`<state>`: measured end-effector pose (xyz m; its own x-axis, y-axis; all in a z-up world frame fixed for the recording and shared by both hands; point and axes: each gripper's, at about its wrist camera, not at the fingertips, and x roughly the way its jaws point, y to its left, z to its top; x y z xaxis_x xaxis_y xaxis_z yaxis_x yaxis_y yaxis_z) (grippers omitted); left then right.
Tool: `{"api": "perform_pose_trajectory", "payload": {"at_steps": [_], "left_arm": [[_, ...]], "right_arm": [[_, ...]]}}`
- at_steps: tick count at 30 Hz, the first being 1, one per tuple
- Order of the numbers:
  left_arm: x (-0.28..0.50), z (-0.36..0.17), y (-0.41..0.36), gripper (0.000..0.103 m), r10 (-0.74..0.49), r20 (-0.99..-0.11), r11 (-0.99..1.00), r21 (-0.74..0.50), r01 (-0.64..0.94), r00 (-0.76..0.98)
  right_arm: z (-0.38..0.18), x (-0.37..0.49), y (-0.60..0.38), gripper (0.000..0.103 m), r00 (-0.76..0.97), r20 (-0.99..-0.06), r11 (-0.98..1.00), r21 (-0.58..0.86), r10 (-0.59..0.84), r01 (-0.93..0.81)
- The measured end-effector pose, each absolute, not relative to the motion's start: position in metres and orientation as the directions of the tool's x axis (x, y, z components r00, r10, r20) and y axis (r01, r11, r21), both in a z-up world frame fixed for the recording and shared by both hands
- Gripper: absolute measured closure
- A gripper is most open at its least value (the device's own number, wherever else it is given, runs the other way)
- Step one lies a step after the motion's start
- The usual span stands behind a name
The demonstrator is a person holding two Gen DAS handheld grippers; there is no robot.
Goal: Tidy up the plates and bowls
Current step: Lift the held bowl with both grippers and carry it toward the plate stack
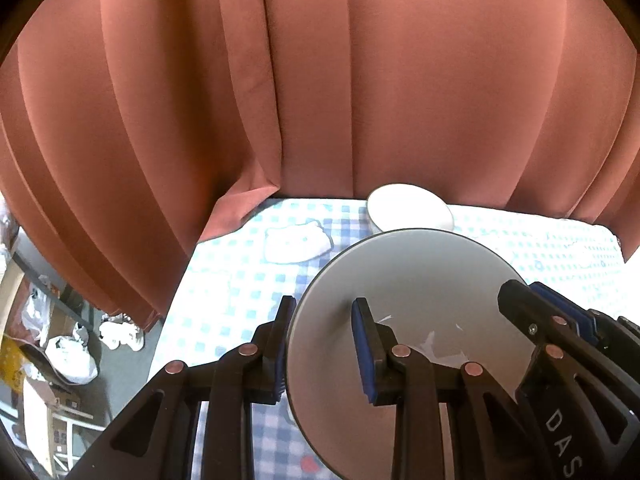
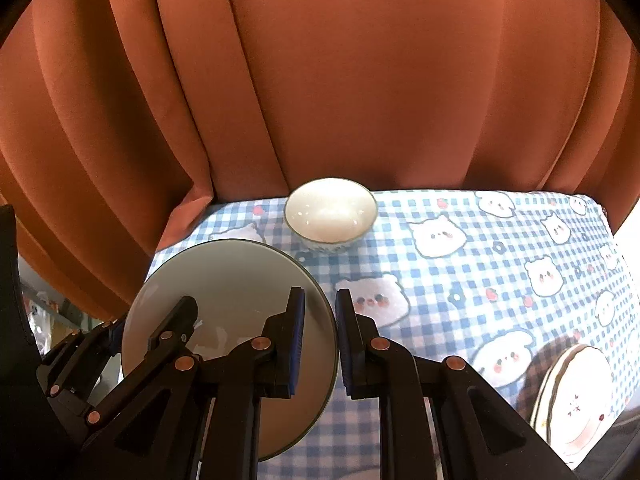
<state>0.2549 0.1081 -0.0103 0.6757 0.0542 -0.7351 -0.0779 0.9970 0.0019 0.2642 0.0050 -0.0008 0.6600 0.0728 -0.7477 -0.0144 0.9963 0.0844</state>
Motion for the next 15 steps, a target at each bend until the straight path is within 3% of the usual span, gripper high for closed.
{"api": "perform_pose_trajectory", "payload": {"at_steps": [15], "left_arm": [[0.193, 0.001, 0.028, 0.076, 0.125, -0.724, 0.989, 0.039, -0.141, 0.679]], "right_arm": [[0.012, 0.194, -0.075, 0.084, 0.666, -0.729, 0.987, 0.136, 0.159, -0.086]]}}
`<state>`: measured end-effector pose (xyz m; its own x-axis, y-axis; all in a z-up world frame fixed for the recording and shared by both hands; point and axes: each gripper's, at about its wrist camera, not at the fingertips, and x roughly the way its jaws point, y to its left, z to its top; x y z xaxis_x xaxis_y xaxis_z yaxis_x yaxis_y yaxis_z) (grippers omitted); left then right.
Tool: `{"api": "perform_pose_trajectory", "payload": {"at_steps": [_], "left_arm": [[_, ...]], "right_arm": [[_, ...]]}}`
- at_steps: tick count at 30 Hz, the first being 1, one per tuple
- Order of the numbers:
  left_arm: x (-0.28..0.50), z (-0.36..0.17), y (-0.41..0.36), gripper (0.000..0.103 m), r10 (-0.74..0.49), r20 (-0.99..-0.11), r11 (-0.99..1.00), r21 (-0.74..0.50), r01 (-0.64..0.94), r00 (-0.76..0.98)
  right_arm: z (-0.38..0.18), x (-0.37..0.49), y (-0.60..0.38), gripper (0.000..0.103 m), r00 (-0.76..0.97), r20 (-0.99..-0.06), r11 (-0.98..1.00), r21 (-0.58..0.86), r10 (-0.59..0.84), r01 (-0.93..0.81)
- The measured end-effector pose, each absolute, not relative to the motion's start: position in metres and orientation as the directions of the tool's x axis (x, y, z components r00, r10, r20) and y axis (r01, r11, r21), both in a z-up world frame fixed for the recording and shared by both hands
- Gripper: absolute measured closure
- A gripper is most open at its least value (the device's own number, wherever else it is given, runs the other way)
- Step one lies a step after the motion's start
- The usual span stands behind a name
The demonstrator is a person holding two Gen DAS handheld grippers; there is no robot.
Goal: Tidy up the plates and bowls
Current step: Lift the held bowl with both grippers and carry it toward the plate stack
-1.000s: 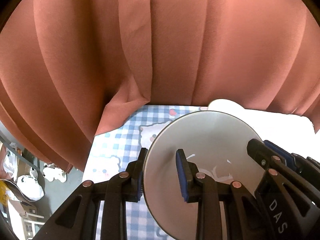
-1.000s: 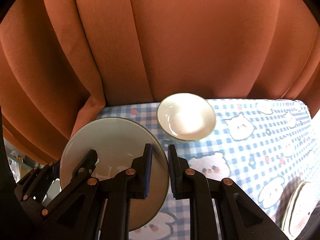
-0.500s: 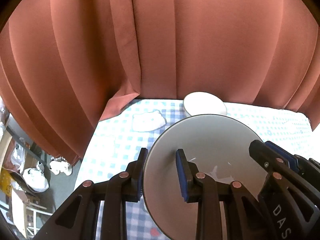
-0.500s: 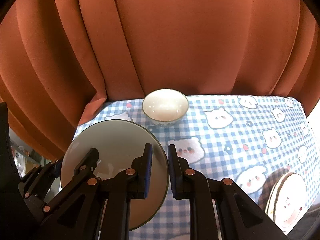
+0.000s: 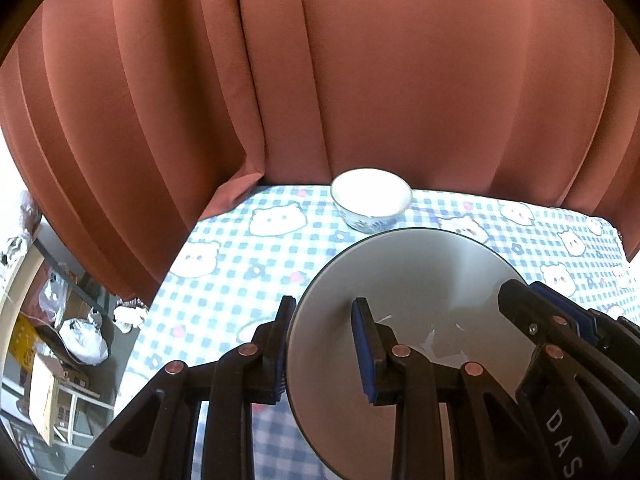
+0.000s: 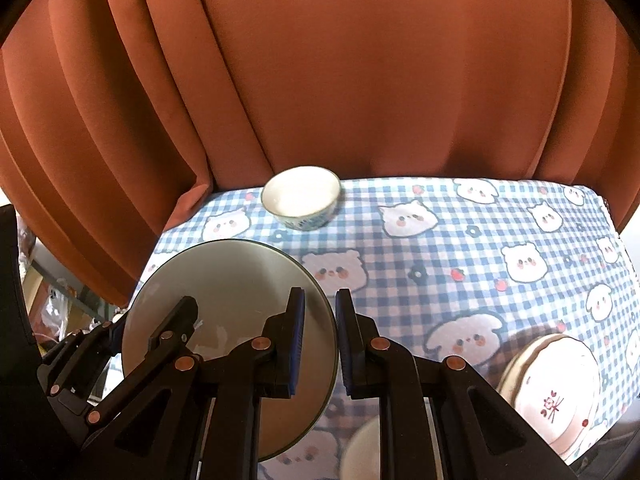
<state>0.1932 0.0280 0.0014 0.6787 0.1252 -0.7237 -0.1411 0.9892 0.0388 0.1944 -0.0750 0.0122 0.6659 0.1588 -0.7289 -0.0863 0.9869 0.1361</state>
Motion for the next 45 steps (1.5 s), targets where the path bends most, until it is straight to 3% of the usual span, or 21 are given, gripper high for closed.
{"api": "perform_pose_trajectory", "payload": {"at_steps": [21, 45], "left_arm": [[0.135, -0.028, -0.060, 0.076, 0.044, -0.760, 0.999, 0.016, -0.049, 0.648], [0.133, -0.079, -0.081, 0.076, 0.013, -0.858, 0.999, 0.028, 0.020, 0.514]], "right_arm": [[-0.019, 0.126, -0.175, 0.084, 0.645, -0.753, 0.990, 0.133, 0.130, -0.045], [-0.078, 0.115, -0.201, 0.084, 0.542, -0.832, 0.987, 0.156, 0.119, 0.023]]}}
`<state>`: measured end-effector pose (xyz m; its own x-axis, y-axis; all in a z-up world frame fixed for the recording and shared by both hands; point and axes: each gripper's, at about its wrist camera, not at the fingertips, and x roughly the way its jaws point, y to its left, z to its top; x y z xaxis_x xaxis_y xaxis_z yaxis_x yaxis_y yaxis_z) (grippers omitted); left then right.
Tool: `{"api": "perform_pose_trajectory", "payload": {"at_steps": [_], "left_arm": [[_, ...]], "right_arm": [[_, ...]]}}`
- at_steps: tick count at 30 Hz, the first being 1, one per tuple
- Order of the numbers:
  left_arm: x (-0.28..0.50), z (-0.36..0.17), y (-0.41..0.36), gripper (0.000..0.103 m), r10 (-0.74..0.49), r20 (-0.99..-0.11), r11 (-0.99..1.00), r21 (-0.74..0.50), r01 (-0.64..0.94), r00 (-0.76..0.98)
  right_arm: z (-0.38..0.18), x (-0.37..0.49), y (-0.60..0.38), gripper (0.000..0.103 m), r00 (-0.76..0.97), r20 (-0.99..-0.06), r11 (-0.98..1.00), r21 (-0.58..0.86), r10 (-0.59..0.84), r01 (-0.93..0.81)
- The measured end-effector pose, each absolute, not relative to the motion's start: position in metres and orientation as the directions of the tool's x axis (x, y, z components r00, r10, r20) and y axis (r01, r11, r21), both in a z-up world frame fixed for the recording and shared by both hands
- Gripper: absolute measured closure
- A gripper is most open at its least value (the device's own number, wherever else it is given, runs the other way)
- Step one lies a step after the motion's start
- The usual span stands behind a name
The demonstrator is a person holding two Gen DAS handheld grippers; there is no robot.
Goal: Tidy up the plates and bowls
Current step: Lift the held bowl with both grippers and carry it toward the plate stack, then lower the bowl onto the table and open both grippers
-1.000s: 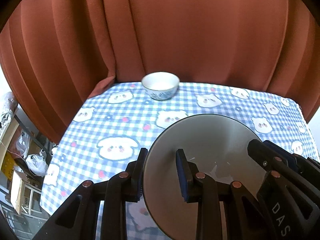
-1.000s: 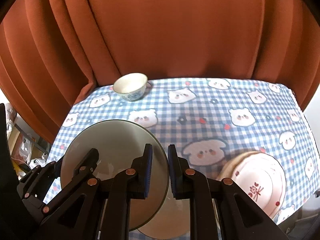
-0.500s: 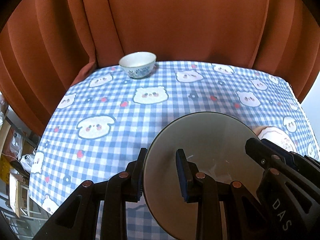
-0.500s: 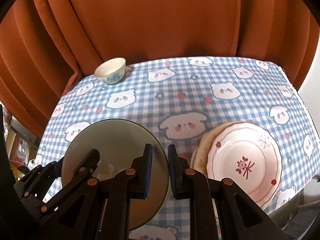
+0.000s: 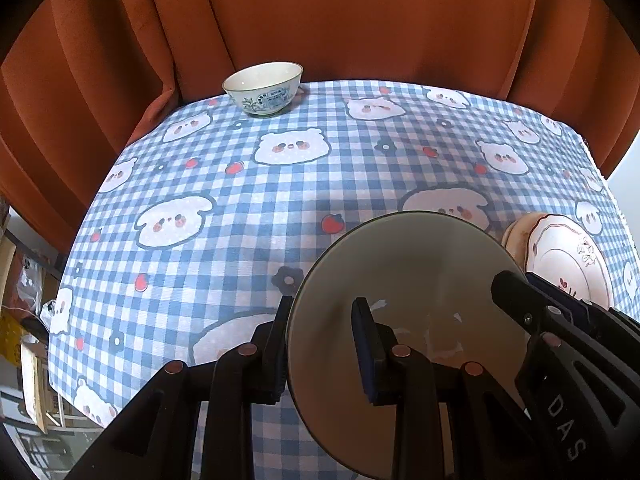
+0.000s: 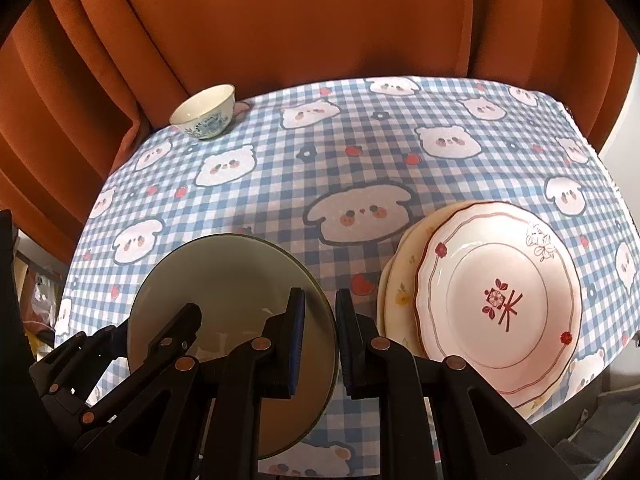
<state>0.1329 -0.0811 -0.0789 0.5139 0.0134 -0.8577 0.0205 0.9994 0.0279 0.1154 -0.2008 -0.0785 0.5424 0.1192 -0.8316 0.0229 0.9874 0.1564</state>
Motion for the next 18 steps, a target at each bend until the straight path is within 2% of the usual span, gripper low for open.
{"api": "perform_pose_trajectory", "payload": {"at_steps": [18], "left_arm": [[0.142, -0.095, -0.078, 0.076, 0.010, -0.867, 0.998, 0.038, 0.047, 0.499]], "right_arm": [[-0.101, 0.135, -0.194, 0.084, 0.495, -0.862, 0.991, 0.132, 0.103, 0.023]]}}
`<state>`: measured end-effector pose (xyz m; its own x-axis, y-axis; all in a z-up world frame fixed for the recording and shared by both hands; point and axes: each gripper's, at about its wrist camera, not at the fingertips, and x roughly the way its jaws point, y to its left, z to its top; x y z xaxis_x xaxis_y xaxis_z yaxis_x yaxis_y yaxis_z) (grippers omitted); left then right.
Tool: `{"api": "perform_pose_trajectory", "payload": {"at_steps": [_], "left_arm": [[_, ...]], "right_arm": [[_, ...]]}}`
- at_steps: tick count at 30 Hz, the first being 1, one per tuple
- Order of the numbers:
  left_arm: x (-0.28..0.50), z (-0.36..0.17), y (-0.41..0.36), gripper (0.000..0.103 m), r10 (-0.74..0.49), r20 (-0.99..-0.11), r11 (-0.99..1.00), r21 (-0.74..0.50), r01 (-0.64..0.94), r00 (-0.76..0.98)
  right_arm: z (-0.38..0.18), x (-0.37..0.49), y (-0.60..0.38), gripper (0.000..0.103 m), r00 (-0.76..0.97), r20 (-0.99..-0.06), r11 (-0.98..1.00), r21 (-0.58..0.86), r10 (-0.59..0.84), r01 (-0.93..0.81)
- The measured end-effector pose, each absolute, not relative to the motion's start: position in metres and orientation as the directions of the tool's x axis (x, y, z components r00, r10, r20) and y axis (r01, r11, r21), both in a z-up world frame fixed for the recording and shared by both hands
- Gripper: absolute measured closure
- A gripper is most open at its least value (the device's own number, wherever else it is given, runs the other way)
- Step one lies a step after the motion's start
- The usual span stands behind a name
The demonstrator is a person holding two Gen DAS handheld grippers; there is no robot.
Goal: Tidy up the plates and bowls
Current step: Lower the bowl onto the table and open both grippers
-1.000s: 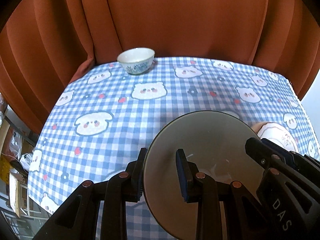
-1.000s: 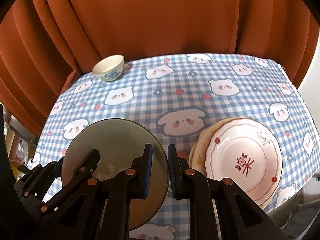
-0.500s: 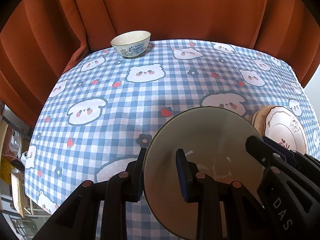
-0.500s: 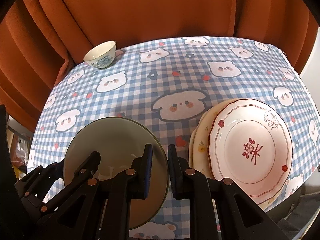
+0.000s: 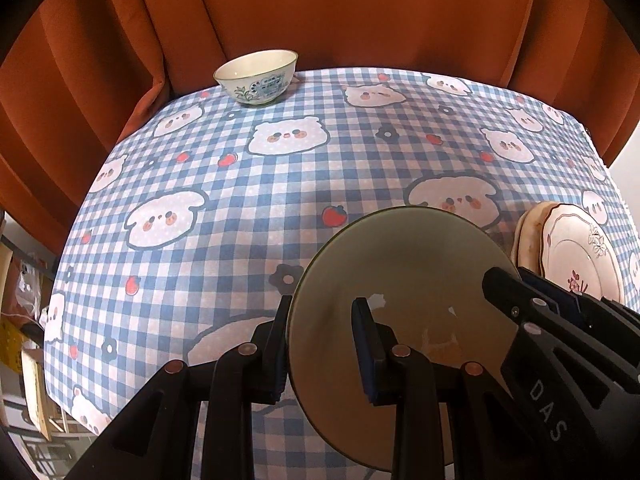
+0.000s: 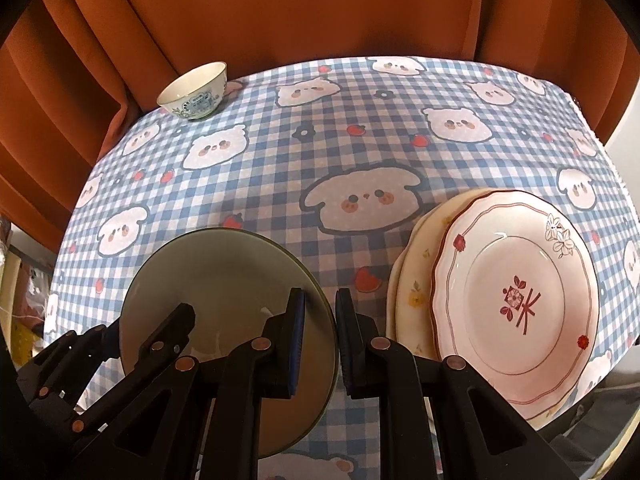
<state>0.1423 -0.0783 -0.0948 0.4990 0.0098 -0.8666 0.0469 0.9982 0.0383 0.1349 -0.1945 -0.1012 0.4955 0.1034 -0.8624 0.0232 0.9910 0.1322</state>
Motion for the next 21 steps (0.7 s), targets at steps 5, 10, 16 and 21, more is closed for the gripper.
{"api": "perform_pose_trajectory", "payload": {"at_steps": [5, 10, 16, 21], "left_arm": [[0.140, -0.096, -0.077, 0.076, 0.007, -0.866, 0.998, 0.038, 0.051, 0.500], [0.135, -0.096, -0.076, 0.064, -0.036, -0.877, 0.997, 0.004, 0.082, 0.479], [0.127, -0.082, -0.074, 0.036, -0.020, -0.851, 0.996, 0.027, 0.081, 0.525], [0.129, -0.067, -0.066, 0.027, -0.048, -0.829, 0.996, 0.001, 0.088, 0.556]], "right_arm": [[-0.103, 0.133, -0.192, 0.080, 0.513, -0.853, 0.992, 0.124, 0.096, 0.020], [-0.102, 0.125, -0.195, 0.052, 0.516, -0.840, 0.981, 0.196, 0.167, 0.002], [-0.091, 0.116, -0.187, 0.046, 0.538, -0.825, 0.981, 0.190, 0.175, -0.027], [-0.075, 0.113, -0.184, 0.046, 0.572, -0.806, 0.985, 0.173, 0.154, -0.020]]}}
